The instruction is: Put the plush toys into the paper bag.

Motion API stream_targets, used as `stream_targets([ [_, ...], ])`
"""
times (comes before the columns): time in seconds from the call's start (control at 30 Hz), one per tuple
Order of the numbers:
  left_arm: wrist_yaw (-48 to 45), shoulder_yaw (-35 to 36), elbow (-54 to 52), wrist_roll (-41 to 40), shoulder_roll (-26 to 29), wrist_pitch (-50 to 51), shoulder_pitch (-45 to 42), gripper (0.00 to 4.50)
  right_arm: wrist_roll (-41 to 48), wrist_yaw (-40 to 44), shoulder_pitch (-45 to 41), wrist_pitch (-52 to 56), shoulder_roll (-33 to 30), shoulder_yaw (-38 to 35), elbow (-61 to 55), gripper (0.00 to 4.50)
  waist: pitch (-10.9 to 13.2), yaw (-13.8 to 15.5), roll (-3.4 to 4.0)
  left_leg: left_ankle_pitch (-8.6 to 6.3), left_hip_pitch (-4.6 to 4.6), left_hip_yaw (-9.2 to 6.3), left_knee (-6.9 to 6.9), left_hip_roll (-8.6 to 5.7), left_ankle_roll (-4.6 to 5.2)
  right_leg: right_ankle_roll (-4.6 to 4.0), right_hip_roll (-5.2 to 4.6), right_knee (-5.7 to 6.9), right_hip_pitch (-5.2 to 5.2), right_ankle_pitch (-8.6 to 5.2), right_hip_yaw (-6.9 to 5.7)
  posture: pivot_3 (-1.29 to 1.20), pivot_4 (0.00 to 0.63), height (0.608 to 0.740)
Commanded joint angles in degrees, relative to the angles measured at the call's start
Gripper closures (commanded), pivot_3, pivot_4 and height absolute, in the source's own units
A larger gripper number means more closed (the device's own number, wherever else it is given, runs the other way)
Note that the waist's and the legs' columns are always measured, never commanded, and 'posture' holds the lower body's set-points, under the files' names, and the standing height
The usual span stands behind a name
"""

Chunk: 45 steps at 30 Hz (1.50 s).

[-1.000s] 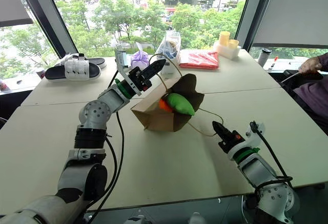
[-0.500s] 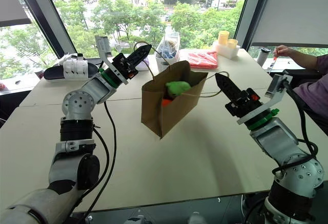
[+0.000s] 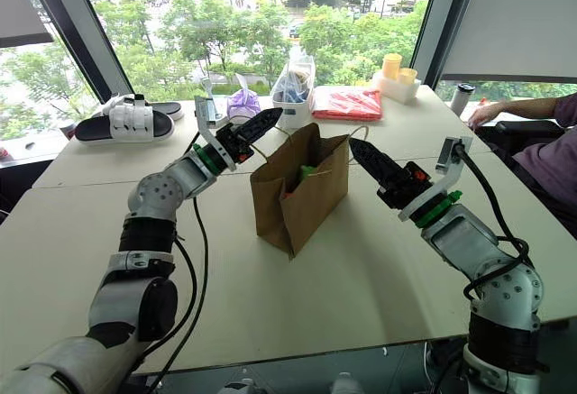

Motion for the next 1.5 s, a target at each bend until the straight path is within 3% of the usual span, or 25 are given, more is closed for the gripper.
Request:
stream_targets([
  [0.03, -5.2, -0.3, -4.9, -1.6, 4.0, 4.0, 2.4, 0.00, 5.6, 3.7, 2.3, -0.2, -1.4, -1.0, -5.0, 0.02, 0.0, -0.1, 0.00, -0.01, 0.00, 0.00, -0.01, 0.00, 0.01, 0.00, 0.00, 0.00, 0.00, 0.00, 0.00, 0.00, 0.150, 0.740],
  [0.17, -13.1, -1.3, -9.5, -1.7, 11.8, 7.9, 8.6, 0.00, 7.0, 8.2, 9.3, 0.8, -3.9, -0.6, -8.2, 0.02, 0.0, -0.2, 0.00, -0.02, 0.00, -0.03, -0.04, 0.01, 0.03, 0.00, 0.01, 0.02, -0.02, 0.00, 0.00, 0.00, 0.150, 0.740],
  [0.33, -18.5, -4.2, -11.6, 2.0, 18.3, 6.3, 14.6, 0.00, -2.0, 10.1, 12.4, 0.7, -5.7, 5.6, -6.4, 0.02, 0.0, 0.0, 0.00, -0.02, 0.02, 0.00, 0.00, 0.03, 0.04, -0.01, 0.01, -0.01, 0.00, -0.01, 0.03, 0.00, 0.150, 0.740],
  [0.4, -19.7, -5.5, -14.1, 3.5, 20.1, 5.3, 17.3, 0.00, -6.0, 9.5, 11.2, -0.2, -4.9, 8.1, -4.4, 0.55, 0.0, 0.1, 0.00, -0.02, 0.02, 0.01, 0.02, 0.02, 0.04, -0.01, 0.00, -0.01, 0.04, -0.01, 0.02, 0.00, 0.150, 0.740],
  [0.47, -19.7, -5.8, -16.8, 3.7, 20.7, 5.2, 19.2, 0.00, -8.5, 9.3, 9.9, -1.1, -3.8, 9.4, -2.3, 1.35, 0.0, 0.1, -0.01, -0.02, 0.02, 0.00, 0.02, 0.02, 0.03, -0.02, 0.00, -0.01, 0.04, -0.01, 0.03, 0.00, 0.150, 0.740],
  [0.6, -17.6, -5.7, -24.9, 3.2, 20.4, 5.0, 22.6, 0.00, -14.1, 11.5, 7.3, -1.5, -3.4, 13.1, 0.0, 3.55, 0.0, 0.1, -0.02, -0.02, 0.01, -0.12, 0.01, 0.04, 0.03, -0.02, -0.02, -0.03, 0.02, -0.01, 0.04, 0.00, 0.150, 0.740],
  [0.67, -16.0, -6.5, -30.7, 2.8, 19.7, 5.0, 24.3, 0.00, -16.1, 12.3, 5.4, -1.3, -3.0, 14.9, 0.7, 4.45, 0.0, 0.1, -0.01, -0.02, 0.01, -0.15, 0.00, 0.05, 0.03, -0.02, -0.02, -0.03, 0.00, -0.01, 0.04, 0.00, 0.150, 0.740],
  [0.9, -13.2, -14.3, -40.2, 8.3, 17.3, 0.0, 26.5, 0.00, -20.9, 14.6, 0.0, 0.0, -1.4, 18.8, 3.1, 4.45, 0.0, 0.2, -0.01, -0.01, 0.01, -0.13, -0.01, 0.04, 0.01, -0.02, -0.03, -0.06, 0.00, -0.01, 0.07, 0.00, 0.150, 0.740],
  [1.13, -12.6, -20.9, -36.6, 14.5, 13.7, -5.1, 23.2, 0.00, -23.9, 17.1, -3.6, 0.9, 1.2, 21.3, 4.8, 4.45, 0.0, 0.1, -0.01, -0.01, 0.00, -0.07, -0.01, 0.02, 0.01, -0.02, -0.03, -0.06, 0.00, -0.01, 0.06, 0.00, 0.150, 0.740],
  [1.33, -6.4, -25.7, -31.7, 22.7, 8.7, -9.0, 21.1, 0.00, -25.9, 18.1, -4.1, 0.9, 2.5, 21.5, 5.2, 4.45, 0.0, 0.1, -0.02, -0.02, 0.00, -0.07, 0.00, 0.00, 0.02, -0.02, -0.03, -0.07, 0.02, 0.00, 0.05, 0.00, 0.150, 0.740],
  [1.43, -5.1, -25.8, -30.9, 24.1, 7.2, -9.6, 21.2, 0.76, -25.6, 18.3, -3.6, 1.3, 2.8, 20.6, 4.3, 4.50, 0.0, 0.1, -0.01, -0.02, 0.00, -0.08, -0.01, 0.01, 0.02, -0.02, -0.02, -0.05, -0.01, 0.00, 0.05, 0.00, 0.150, 0.740],
  [1.5, -4.6, -25.8, -30.4, 24.4, 6.3, -9.9, 21.1, 1.67, -24.5, 18.5, -2.9, 1.8, 2.7, 19.5, 3.0, 4.50, 0.0, 0.2, -0.01, -0.02, 0.00, -0.09, -0.01, 0.01, 0.02, -0.02, -0.02, -0.06, -0.01, 0.00, 0.05, 0.00, 0.150, 0.740],
])
